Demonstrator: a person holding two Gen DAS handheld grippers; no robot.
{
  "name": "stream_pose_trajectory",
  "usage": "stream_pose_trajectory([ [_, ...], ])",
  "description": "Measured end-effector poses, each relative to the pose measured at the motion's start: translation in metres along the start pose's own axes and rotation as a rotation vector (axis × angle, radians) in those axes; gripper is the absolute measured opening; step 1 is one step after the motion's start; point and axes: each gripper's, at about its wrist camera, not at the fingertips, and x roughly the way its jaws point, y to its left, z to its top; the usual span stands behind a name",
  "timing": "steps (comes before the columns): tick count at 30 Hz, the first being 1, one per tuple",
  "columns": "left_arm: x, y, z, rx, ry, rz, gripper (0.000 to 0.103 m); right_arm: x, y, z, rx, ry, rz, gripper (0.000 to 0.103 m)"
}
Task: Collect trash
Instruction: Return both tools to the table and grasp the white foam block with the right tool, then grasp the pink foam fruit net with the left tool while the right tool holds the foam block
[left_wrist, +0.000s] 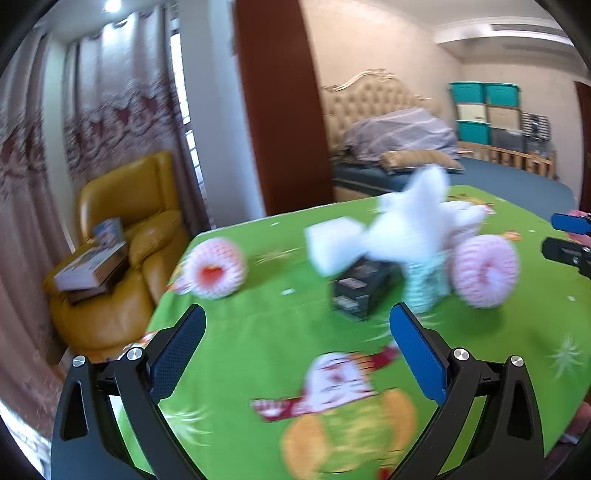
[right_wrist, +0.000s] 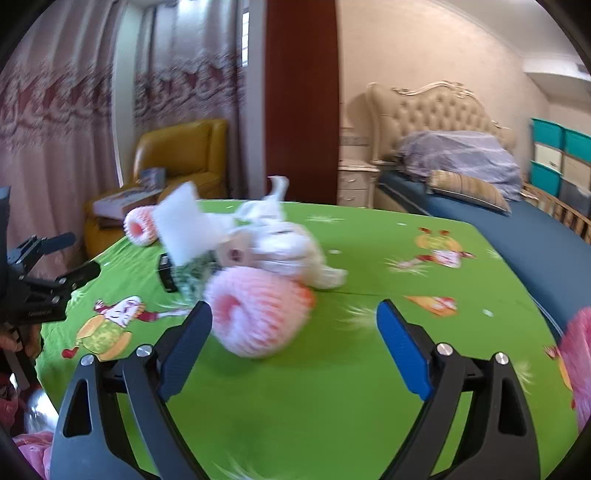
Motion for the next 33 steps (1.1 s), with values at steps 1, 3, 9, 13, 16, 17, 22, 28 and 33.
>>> stream_pose_trajectory([
  [1, 0.002, 0.008, -0.001, -0.012, 0.007, 0.011, 0.095, 0.006, 0.009, 0.004, -0.013, 0.003, 0.009, 0.088],
  [3, 0.01, 0.025, -0.002, -0.046, 0.025, 0.033, 0.095, 0.017, 0.023, 0.012, -0.036, 0.004, 0.023, 0.088],
  [9, 0.024, 0.06, -0.003, -0.178, 0.074, 0.056, 0.095, 0.058, 0.061, 0.043, -0.109, 0.016, 0.063, 0.088],
  [13, 0.019, 0.066, -0.001, -0.172, 0.069, 0.082, 0.095, 0.088, 0.081, 0.063, -0.153, 0.037, 0.074, 0.089],
  [16, 0.02, 0.075, -0.001, -0.178, 0.08, 0.09, 0.095, 0.106, 0.086, 0.071, -0.157, 0.06, 0.078, 0.089],
  [17, 0.021, 0.078, -0.001, -0.182, 0.082, 0.091, 0.095, 0.11, 0.087, 0.072, -0.161, 0.073, 0.083, 0.089],
  [22, 0.026, 0.092, 0.001, -0.203, 0.1, 0.094, 0.095, 0.106, 0.095, 0.066, -0.215, 0.076, 0.084, 0.068],
  [28, 0.052, 0.091, 0.013, -0.219, 0.131, 0.057, 0.095, 0.079, 0.091, 0.057, -0.236, 0.012, 0.081, 0.05],
  [33, 0.09, 0.089, 0.031, -0.254, 0.169, 0.058, 0.095, 0.055, 0.077, 0.06, -0.186, -0.054, 0.082, 0.051],
])
